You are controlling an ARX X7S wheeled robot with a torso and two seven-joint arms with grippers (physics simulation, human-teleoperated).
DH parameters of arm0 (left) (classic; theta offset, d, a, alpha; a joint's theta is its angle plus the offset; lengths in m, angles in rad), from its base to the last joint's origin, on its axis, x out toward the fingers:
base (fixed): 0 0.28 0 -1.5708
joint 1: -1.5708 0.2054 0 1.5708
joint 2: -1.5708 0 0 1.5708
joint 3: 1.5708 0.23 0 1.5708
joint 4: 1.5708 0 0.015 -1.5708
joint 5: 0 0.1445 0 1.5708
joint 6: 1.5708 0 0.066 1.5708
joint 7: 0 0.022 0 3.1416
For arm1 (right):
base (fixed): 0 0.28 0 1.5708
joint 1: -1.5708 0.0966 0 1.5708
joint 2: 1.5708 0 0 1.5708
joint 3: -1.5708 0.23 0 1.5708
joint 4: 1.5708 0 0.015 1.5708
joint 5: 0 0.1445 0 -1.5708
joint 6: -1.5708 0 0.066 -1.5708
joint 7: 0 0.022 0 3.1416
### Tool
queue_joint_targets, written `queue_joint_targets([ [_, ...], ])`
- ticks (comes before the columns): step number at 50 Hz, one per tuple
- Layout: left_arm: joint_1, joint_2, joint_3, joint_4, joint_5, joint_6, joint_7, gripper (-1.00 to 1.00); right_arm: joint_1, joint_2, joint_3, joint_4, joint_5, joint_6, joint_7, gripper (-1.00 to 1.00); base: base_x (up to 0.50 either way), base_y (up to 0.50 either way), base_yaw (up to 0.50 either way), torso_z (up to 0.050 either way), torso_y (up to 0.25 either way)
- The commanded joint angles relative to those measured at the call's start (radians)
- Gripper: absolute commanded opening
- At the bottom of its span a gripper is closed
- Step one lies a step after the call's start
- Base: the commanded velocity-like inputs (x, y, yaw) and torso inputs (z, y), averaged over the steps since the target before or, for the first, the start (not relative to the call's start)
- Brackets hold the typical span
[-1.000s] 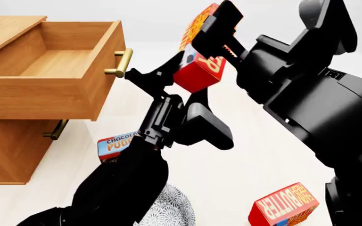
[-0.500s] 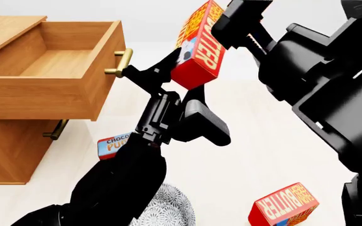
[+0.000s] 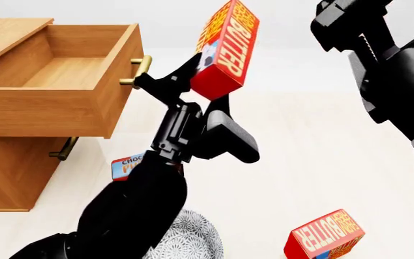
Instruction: Put the butter at the front in the top drawer of the cabinet and close it.
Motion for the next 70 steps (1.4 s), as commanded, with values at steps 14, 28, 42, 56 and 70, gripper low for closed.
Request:
queue_joint_targets([
  [14, -0.045, -0.022, -0.151, 0.136, -0.063, -0.099, 0.028, -1.0, -0.277, 0.091, 0.057, -0.022, -0.084, -0.018, -0.142, 1.0, 0.0, 0.0, 0.0, 0.001, 0.001],
  [28, -0.092, -0.016, -0.314, 0.255, -0.183, -0.222, 0.088, -1.0, -0.311, 0.082, 0.024, 0.019, -0.095, 0.005, -0.203, 1.0, 0.0, 0.0, 0.0, 0.0, 0.001],
  [42, -0.139, 0.004, -0.427, 0.297, -0.264, -0.319, 0.121, -1.0, -0.337, 0.084, 0.021, 0.038, -0.108, 0.005, -0.232, 1.0, 0.0, 0.0, 0.0, 0.001, 0.001],
  [56, -0.155, 0.008, -0.459, 0.311, -0.28, -0.354, 0.118, -1.0, -0.349, 0.08, 0.013, 0.05, -0.115, 0.005, -0.249, 1.0, 0.0, 0.0, 0.0, 0.0, 0.001],
  [70, -0.168, 0.016, -0.488, 0.302, -0.285, -0.368, 0.101, -1.0, -0.374, 0.073, 0.005, 0.072, -0.13, 0.003, -0.281, 1.0, 0.0, 0.0, 0.0, 0.001, 0.001],
])
